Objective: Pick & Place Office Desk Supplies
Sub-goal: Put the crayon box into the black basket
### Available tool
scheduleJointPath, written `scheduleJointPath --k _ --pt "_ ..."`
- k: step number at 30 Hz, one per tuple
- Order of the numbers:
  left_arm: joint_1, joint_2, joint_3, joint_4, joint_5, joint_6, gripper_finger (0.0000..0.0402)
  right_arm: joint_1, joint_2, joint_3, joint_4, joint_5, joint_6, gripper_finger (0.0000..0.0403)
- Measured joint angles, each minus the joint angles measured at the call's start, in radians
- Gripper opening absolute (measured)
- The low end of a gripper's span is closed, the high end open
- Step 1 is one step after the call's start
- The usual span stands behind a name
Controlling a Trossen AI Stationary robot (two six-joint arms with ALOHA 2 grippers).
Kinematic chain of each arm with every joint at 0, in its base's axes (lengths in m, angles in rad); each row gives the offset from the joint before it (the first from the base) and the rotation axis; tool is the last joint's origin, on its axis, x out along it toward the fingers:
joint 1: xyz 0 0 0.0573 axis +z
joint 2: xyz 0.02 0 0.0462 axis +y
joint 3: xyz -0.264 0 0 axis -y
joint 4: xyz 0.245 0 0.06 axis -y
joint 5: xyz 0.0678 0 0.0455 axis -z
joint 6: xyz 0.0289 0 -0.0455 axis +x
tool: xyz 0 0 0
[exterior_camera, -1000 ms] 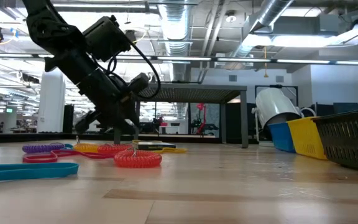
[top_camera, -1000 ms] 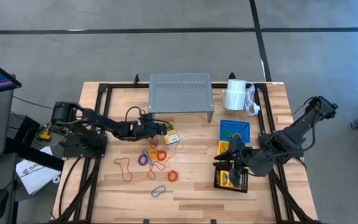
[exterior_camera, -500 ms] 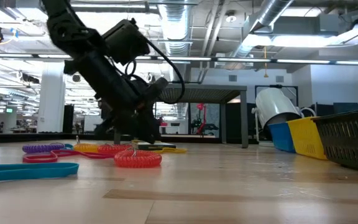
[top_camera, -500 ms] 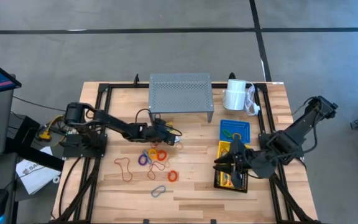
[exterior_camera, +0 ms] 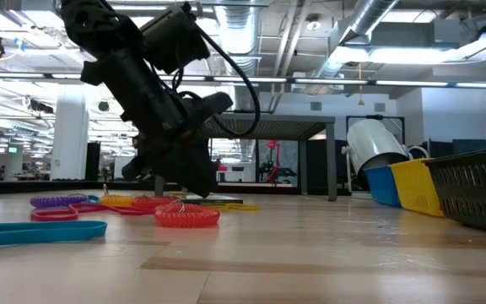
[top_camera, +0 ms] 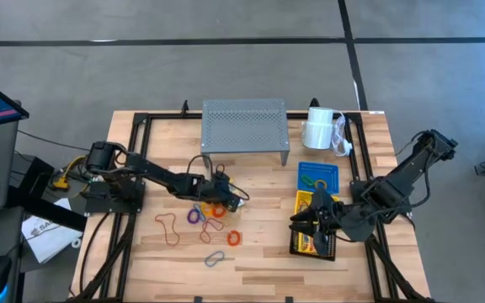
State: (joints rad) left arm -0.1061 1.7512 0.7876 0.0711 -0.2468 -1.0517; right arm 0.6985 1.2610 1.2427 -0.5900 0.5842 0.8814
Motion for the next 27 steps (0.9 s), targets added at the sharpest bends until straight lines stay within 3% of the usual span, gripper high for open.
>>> scheduleJointPath --k 7,12,16,22,27 --pt "-0.005 -0.042 0.000 0.013 0.008 0.005 0.0076 -0.001 0.000 0.000 0.000 0.000 -0.007 0.0116" --pt "0.014 -0.159 0.002 -0.018 0.000 0.148 0.0076 0.000 0.000 0.000 0.000 0.000 -0.010 0.0116" --pt "0.061 -0.225 0.002 -0.153 -0.007 0.286 0.0076 -0.001 0.000 0.000 0.006 0.000 -0.018 0.0116" --pt "0.148 -0.215 0.002 -0.262 0.153 0.424 0.0077 0.000 0.000 0.000 0.032 -0.001 -0.018 0.0116" --pt "0.201 -0.226 0.001 -0.265 0.180 0.474 0.0096 0.012 0.000 0.000 0.061 -0.004 -0.018 0.0116"
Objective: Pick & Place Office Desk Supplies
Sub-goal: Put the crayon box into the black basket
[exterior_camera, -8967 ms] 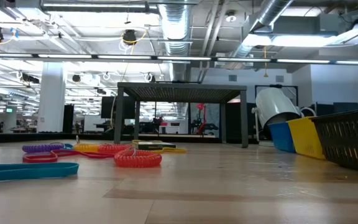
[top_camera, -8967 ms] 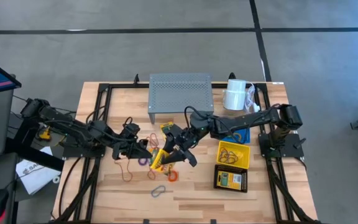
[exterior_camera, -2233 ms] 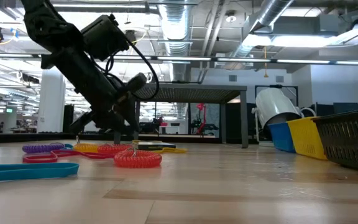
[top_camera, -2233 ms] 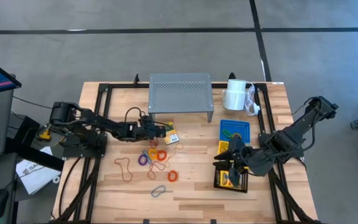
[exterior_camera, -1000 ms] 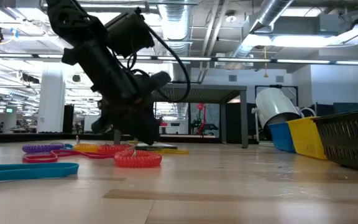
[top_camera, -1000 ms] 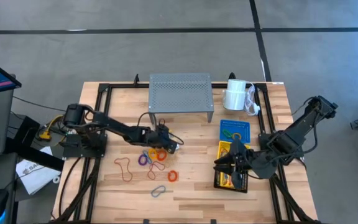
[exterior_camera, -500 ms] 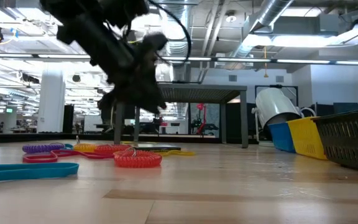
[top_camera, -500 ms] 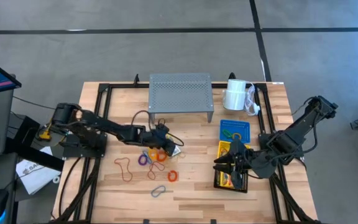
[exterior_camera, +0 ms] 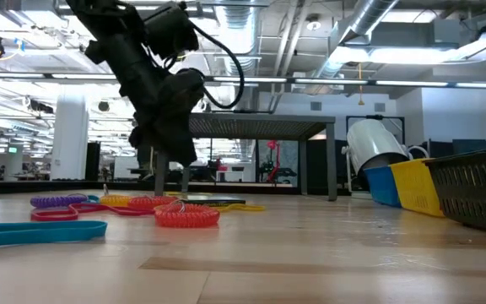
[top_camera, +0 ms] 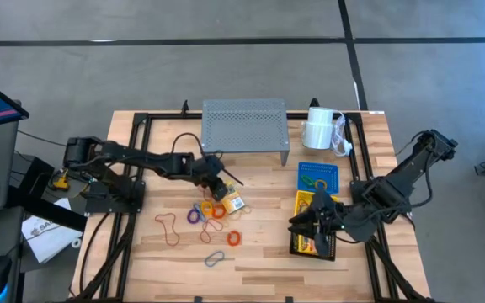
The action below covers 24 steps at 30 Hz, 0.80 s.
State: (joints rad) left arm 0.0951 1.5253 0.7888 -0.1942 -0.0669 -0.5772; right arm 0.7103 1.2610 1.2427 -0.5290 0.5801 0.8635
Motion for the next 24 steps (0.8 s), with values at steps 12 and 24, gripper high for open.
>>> scheduleJointPath --k 12,24 --pt "0.031 0.041 0.000 -0.054 0.022 0.002 0.0171 0.010 0.000 0.000 0.016 0.004 0.000 0.0116" --pt "0.030 0.104 0.003 0.003 0.031 0.004 0.0148 0.010 0.000 0.000 0.018 0.004 0.000 0.0116"
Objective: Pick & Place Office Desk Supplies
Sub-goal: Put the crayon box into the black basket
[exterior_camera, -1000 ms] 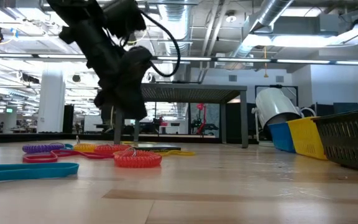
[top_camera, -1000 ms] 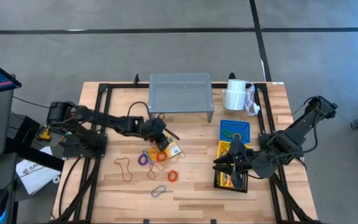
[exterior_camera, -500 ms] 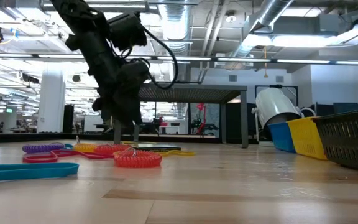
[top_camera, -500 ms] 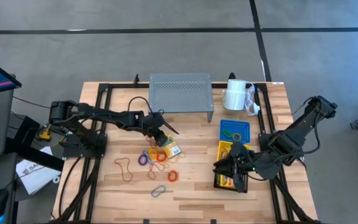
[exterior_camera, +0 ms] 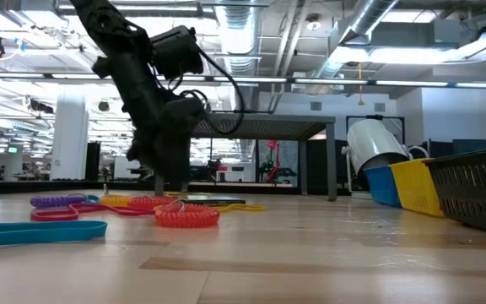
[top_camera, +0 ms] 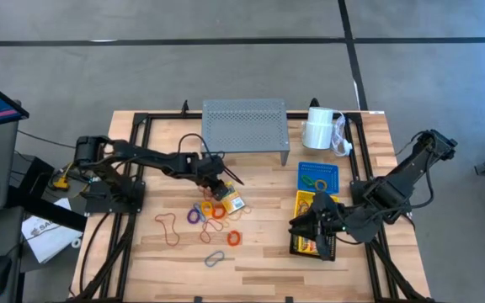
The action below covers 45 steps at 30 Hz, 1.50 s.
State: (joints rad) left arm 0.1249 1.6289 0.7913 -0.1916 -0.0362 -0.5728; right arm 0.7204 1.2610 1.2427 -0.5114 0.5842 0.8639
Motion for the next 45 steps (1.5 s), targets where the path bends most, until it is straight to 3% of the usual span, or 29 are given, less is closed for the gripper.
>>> scheduleJointPath --k 13,23,27,34,45 --pt "0.000 0.056 -0.001 0.024 -0.001 0.017 0.0145 0.000 0.000 0.000 0.028 -0.007 0.000 0.0116" --pt "0.005 0.056 -0.001 0.024 0.024 0.016 0.0122 0.000 0.000 0.000 0.029 -0.008 0.000 0.0116" --pt "0.005 0.056 -0.001 0.022 0.036 0.016 0.0097 0.000 0.000 0.000 0.036 -0.008 0.000 0.0116" --pt "0.005 0.056 0.000 0.026 0.052 0.043 0.0010 0.000 0.000 0.000 0.042 -0.011 0.000 0.0116" --pt "0.006 0.016 -0.005 0.003 0.139 0.042 0.0001 -0.008 0.000 0.000 0.042 -0.011 -0.002 0.0116"
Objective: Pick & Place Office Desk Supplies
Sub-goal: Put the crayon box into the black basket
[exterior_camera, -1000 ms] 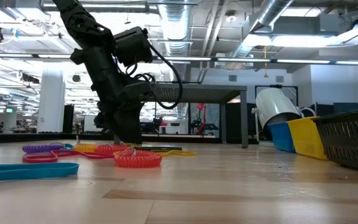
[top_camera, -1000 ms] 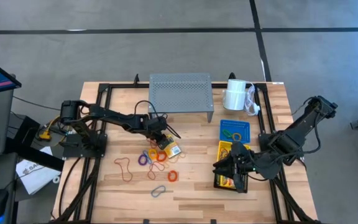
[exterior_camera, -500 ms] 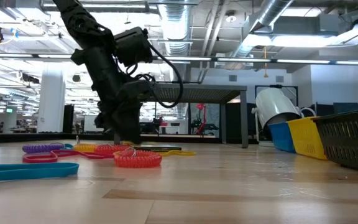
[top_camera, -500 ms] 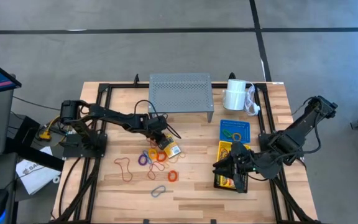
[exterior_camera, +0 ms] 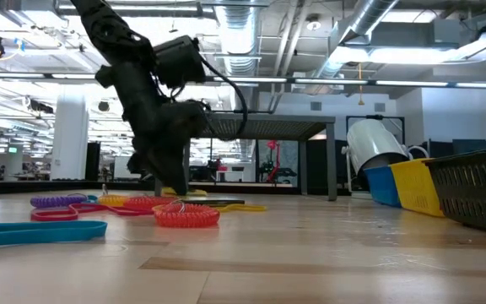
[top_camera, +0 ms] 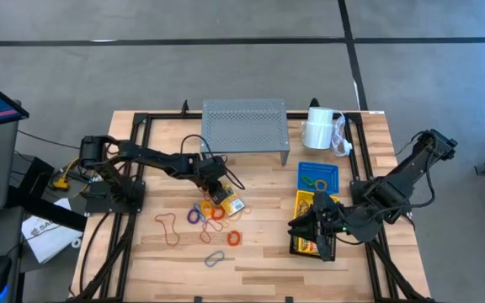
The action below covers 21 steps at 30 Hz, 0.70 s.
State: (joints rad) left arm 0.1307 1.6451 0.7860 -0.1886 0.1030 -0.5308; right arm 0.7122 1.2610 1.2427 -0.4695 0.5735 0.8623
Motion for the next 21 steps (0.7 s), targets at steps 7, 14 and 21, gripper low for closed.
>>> scheduleJointPath --k 7,14,21 --pt "-0.006 -0.199 0.002 0.013 0.009 0.002 0.0000 -0.029 0.000 0.000 0.000 0.000 -0.006 0.0116" --pt "-0.006 -0.455 0.003 0.004 0.039 -0.007 0.0000 -0.095 0.000 0.000 -0.006 -0.023 -0.085 0.0116" --pt "-0.038 -0.637 0.003 0.019 0.124 -0.048 0.0000 -0.264 0.002 0.000 0.026 -0.207 -0.154 0.0147"
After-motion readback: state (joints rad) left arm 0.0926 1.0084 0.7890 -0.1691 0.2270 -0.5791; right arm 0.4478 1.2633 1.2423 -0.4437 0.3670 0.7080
